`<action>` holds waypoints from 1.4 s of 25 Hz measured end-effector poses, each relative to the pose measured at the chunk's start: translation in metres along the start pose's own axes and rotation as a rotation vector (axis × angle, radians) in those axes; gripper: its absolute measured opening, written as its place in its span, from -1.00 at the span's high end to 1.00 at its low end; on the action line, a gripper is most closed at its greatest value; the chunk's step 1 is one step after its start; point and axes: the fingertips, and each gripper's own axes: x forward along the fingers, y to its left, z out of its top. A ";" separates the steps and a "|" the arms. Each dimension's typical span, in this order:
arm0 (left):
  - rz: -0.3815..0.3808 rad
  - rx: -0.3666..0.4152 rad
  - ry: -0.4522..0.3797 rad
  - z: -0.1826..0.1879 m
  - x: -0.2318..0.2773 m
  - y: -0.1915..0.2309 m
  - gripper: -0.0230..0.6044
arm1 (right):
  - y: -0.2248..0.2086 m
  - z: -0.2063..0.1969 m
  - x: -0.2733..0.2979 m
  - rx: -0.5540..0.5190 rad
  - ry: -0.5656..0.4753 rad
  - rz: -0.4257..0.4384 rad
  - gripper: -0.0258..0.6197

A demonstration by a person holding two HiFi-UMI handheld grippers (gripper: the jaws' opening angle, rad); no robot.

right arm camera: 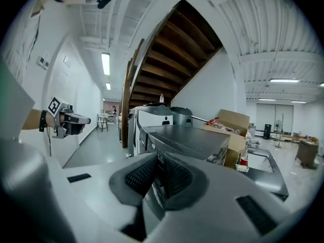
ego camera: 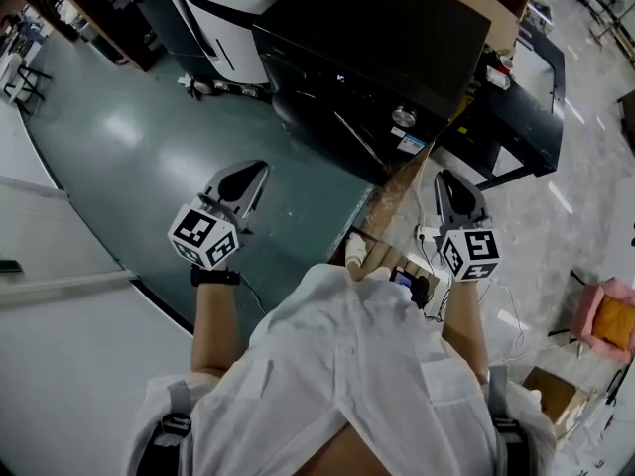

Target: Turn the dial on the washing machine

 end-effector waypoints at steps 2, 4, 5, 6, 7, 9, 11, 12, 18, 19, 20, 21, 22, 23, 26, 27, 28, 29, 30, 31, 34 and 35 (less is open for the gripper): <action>0.012 -0.017 -0.018 0.003 0.017 0.009 0.87 | -0.006 -0.002 0.024 -0.019 0.021 0.031 0.78; 0.022 -0.039 -0.034 0.006 0.033 0.015 0.87 | -0.009 -0.004 0.049 -0.041 0.041 0.062 0.74; 0.023 -0.048 -0.038 0.006 0.040 0.016 0.87 | -0.009 -0.006 0.061 -0.051 0.053 0.078 0.71; 0.022 -0.057 -0.039 0.005 0.047 0.017 0.87 | -0.010 -0.008 0.072 -0.059 0.068 0.092 0.68; 0.019 -0.064 -0.037 0.004 0.054 0.018 0.87 | -0.010 -0.010 0.083 -0.065 0.083 0.106 0.65; 0.017 -0.075 -0.029 0.001 0.065 0.020 0.87 | -0.010 -0.016 0.104 -0.082 0.116 0.127 0.57; 0.017 -0.083 -0.022 -0.002 0.076 0.023 0.87 | -0.010 -0.021 0.124 -0.106 0.146 0.144 0.51; 0.016 -0.087 -0.017 -0.004 0.081 0.025 0.87 | -0.009 -0.024 0.133 -0.121 0.160 0.155 0.48; 0.002 -0.112 0.022 -0.019 0.106 0.025 0.87 | -0.002 -0.039 0.177 -0.258 0.259 0.223 0.30; -0.002 -0.115 0.027 -0.021 0.110 0.025 0.87 | -0.001 -0.042 0.183 -0.288 0.274 0.228 0.28; -0.005 -0.115 0.033 -0.024 0.113 0.024 0.87 | -0.001 -0.044 0.188 -0.319 0.286 0.229 0.28; -0.008 -0.113 0.038 -0.026 0.117 0.023 0.87 | -0.001 -0.046 0.192 -0.348 0.295 0.229 0.27; -0.010 -0.112 0.043 -0.028 0.119 0.022 0.87 | -0.001 -0.048 0.197 -0.375 0.302 0.228 0.27; -0.012 -0.112 0.048 -0.030 0.121 0.021 0.87 | -0.001 -0.051 0.200 -0.394 0.308 0.228 0.27; -0.020 -0.118 0.058 -0.037 0.123 0.019 0.87 | 0.000 -0.054 0.208 -0.416 0.319 0.228 0.27; -0.022 -0.119 0.062 -0.038 0.123 0.018 0.87 | 0.000 -0.056 0.209 -0.423 0.325 0.226 0.27; -0.023 -0.119 0.066 -0.039 0.123 0.018 0.87 | -0.001 -0.059 0.211 -0.430 0.334 0.223 0.27; -0.023 -0.120 0.068 -0.040 0.123 0.018 0.87 | -0.003 -0.062 0.211 -0.436 0.344 0.217 0.27; -0.021 -0.121 0.070 -0.041 0.123 0.018 0.87 | -0.005 -0.064 0.211 -0.437 0.350 0.209 0.26; -0.019 -0.123 0.070 -0.041 0.123 0.019 0.87 | -0.006 -0.065 0.211 -0.432 0.350 0.200 0.28; -0.012 -0.125 0.067 -0.041 0.122 0.024 0.87 | -0.007 -0.063 0.210 -0.409 0.331 0.181 0.26; -0.010 -0.124 0.066 -0.042 0.122 0.025 0.87 | -0.007 -0.064 0.210 -0.406 0.326 0.176 0.25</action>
